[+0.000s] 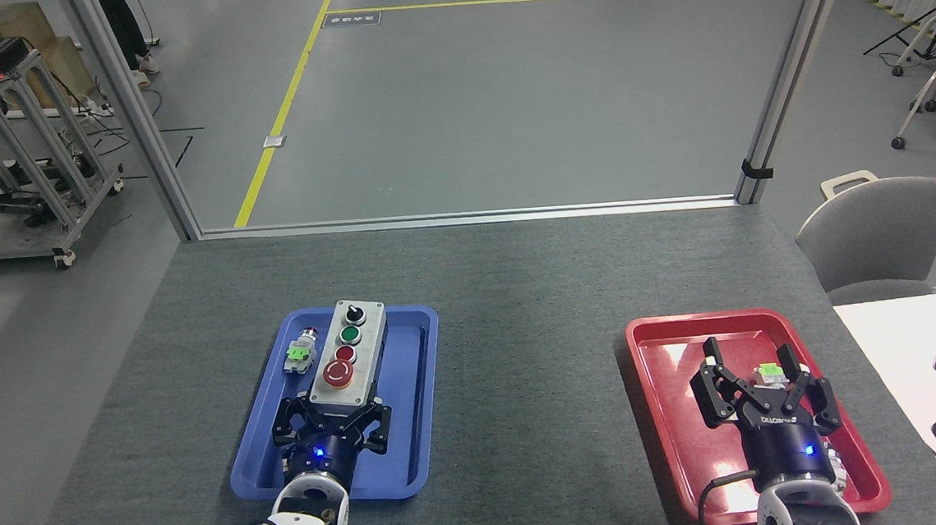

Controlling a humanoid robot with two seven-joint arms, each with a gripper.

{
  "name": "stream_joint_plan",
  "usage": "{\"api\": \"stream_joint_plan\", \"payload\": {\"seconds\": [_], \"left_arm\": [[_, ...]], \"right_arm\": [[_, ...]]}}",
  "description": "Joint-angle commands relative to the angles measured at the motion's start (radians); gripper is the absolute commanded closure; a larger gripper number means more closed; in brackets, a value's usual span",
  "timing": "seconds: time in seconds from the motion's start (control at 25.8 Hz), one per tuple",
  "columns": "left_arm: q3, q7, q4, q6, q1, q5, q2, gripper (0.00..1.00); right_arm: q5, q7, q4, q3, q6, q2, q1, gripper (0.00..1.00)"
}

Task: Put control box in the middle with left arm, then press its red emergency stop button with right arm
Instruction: 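Drag the control box with the left gripper off the tray toward the table middle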

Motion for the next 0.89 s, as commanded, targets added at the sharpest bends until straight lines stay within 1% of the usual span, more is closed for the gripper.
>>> {"api": "stream_joint_plan", "payload": {"seconds": [0.0,0.08,0.16,0.23,0.35,0.39,0.5,0.58,0.66,0.78,0.85], "left_arm": [[0.001,0.003,-0.222,-0.063,0.094,0.016,0.022,1.0],[0.001,0.005,-0.322,-0.098,0.16,0.027,0.016,1.0],[-0.028,0.001,-0.373,-0.123,0.198,0.028,-0.003,1.0],[-0.117,-0.011,-0.373,-0.126,0.206,0.028,-0.057,1.0],[-0.211,-0.025,-0.363,-0.12,0.206,0.017,-0.107,1.0],[-0.252,-0.037,-0.351,-0.111,0.204,0.017,-0.113,1.0],[-0.39,-0.055,-0.288,-0.02,0.178,0.017,-0.116,1.0],[-0.461,-0.06,-0.233,0.007,0.146,0.019,-0.116,1.0],[-0.499,-0.075,-0.163,0.011,0.118,0.017,-0.118,1.0],[-0.524,-0.12,-0.052,0.011,0.049,0.022,-0.119,1.0],[-0.533,-0.132,-0.003,0.009,0.014,0.022,-0.119,1.0]], "right_arm": [[0.0,-0.001,0.0,0.0,0.0,-0.002,-0.001,0.0],[0.0,-0.001,0.0,0.0,0.0,-0.002,-0.001,0.0],[0.0,-0.001,0.0,0.0,0.0,-0.002,-0.001,0.0],[0.0,-0.001,0.0,-0.002,0.0,-0.002,-0.001,0.0],[0.0,-0.001,0.0,-0.002,0.0,-0.002,-0.003,0.0],[0.0,-0.001,0.0,-0.003,0.0,-0.002,-0.004,0.0],[0.0,-0.001,0.0,-0.005,0.0,-0.008,-0.004,0.0],[0.0,-0.001,0.0,-0.005,0.0,-0.011,-0.004,0.0],[0.0,-0.001,0.0,-0.006,0.0,-0.011,-0.004,0.0],[0.0,-0.001,0.0,-0.011,0.0,-0.015,-0.004,0.0],[0.0,-0.001,0.0,-0.014,0.0,-0.023,-0.004,0.0]]}}
